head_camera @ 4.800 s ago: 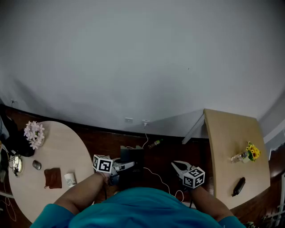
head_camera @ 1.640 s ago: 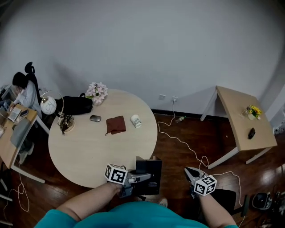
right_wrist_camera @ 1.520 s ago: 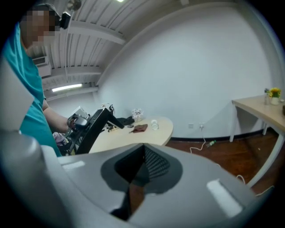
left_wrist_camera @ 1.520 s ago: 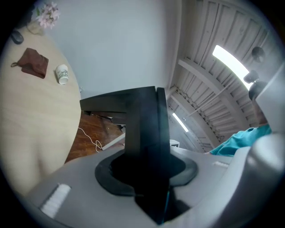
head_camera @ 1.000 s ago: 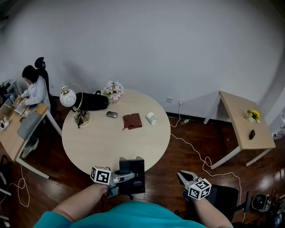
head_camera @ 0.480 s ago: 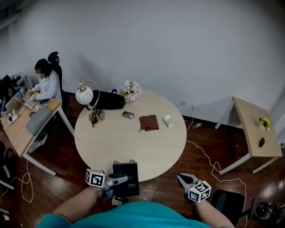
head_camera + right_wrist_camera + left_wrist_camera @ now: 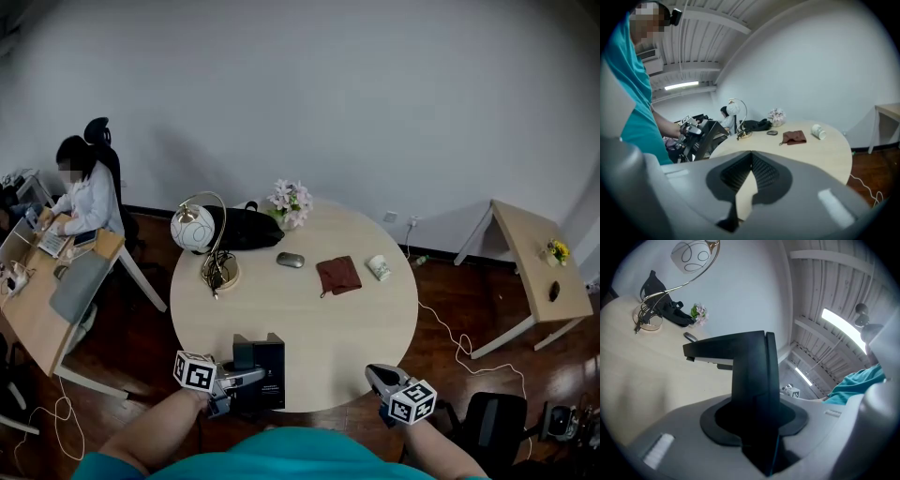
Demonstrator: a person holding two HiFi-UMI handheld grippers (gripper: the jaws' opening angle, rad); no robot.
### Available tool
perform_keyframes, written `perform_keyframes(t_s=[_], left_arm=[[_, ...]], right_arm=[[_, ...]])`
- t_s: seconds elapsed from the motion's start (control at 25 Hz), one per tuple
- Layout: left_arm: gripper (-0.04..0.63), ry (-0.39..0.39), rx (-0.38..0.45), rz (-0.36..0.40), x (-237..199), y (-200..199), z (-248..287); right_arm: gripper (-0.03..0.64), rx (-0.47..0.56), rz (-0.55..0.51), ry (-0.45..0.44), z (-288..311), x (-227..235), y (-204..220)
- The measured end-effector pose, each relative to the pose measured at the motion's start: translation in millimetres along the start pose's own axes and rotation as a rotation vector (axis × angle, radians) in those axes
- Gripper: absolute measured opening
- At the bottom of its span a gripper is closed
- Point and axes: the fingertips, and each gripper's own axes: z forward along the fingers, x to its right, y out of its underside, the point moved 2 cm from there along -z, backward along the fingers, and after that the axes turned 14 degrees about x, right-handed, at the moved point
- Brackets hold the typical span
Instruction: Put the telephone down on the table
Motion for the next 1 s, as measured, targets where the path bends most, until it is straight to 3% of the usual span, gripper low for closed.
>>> perform_keyframes(t_s=[0.32, 0.72, 1.0], left_arm=[[0.169, -0.033, 0.044, -0.043, -37.4, -35.9, 19.7], [0.170, -0.111, 0.037, -0.083, -73.4, -62.9, 83.6], [0.170, -0.092, -0.053, -0.088, -117.0, -82.3, 111.9]], right_arm=[[0.002, -0.004, -0.009, -0.034, 58.0, 33.4, -6.5], [0.002, -0.018, -0.063, -0.172, 108.0, 85.0, -30.1], [0.002, -0.046, -0.051, -0.138, 142.2, 101.6, -22.1]])
